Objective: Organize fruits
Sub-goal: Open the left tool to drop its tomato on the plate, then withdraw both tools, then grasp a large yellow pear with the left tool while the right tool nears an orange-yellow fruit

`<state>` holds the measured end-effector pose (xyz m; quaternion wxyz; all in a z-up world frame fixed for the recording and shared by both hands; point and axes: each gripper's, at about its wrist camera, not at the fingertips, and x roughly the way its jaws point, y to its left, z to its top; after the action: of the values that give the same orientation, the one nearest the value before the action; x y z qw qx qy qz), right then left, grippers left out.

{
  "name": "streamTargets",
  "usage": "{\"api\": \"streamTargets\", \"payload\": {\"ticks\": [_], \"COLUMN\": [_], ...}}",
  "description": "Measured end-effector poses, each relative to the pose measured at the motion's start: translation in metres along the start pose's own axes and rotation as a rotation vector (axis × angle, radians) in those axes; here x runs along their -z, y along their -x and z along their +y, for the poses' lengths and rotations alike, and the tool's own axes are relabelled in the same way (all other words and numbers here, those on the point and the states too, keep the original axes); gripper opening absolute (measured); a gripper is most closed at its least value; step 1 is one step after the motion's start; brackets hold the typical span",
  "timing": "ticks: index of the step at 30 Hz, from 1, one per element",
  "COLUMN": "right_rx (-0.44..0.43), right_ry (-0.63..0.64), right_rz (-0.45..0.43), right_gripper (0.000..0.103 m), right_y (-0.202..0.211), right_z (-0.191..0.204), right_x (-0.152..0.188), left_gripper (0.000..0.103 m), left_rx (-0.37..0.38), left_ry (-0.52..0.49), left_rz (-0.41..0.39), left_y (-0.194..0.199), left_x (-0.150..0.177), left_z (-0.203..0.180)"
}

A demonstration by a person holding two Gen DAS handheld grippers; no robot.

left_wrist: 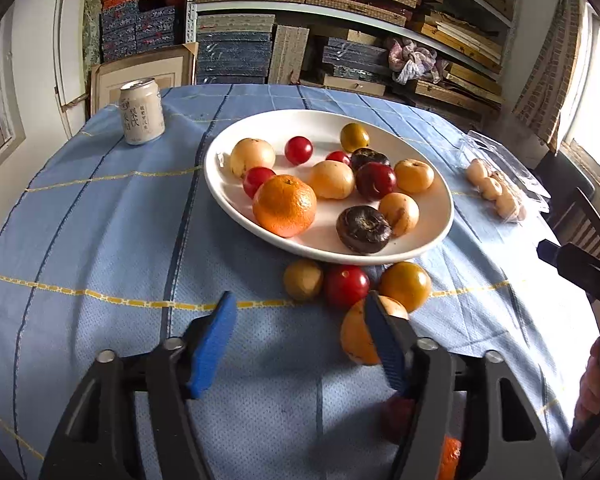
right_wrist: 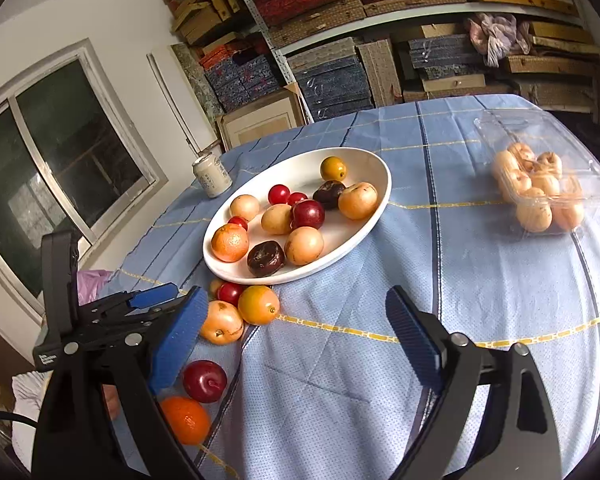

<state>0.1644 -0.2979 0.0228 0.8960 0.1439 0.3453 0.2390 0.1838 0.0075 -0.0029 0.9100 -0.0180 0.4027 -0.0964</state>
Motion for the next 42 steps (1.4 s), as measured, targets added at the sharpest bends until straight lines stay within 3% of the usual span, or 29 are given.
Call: {"api": "streamTargets", "payload": {"ticks": [6,12,21,29,32,39,42], "right_rx": [-0.009,-0.020,-0.027,-0.029,-0.026,-0.026,-0.024], "right_ry": [-0.002,-0.014,-0.025,-0.038,-0.044,-0.042,-0.043], "right_rz": [0.006,0.010,0.017,0.022,0.022,0.027,0.032], "right_gripper": [0.090,0.091,0.092,0.093,0.093,0.094,0.094], "right_y": [0.000,0.001,0.000,-0.001,0.000,-0.001,-0.002], "right_z": [0.002,0.001,0.000,-0.001,-0.003,-0.003,-0.003], "right_x": [0.000,-0.001,-0.001,0.000,0.000,0.000,0.000], "left_gripper": [0.075,0.076,0.076,0.075,0.071,0.048,0.047], "left_rx": [0.011,0.067,0.062,0.082,0.106,0.143,0.137], "left_ry": [0.002,0.025,-0.041,-0.025,-0.003,-0.008,-0.019], "left_rz": [-0.001,0.014,0.059,0.099,0.110,0.122,0.117], "left_y": [0.000,0.002,-0.010,-0.027,-0.029,-0.030,-0.028], "left_x": [0.000,-0.001,0.009,0.009,0.008,0.011,0.012], "left_z": [0.001,0.001,-0.017,-0.023,-0.019,-0.023,-0.025]}}
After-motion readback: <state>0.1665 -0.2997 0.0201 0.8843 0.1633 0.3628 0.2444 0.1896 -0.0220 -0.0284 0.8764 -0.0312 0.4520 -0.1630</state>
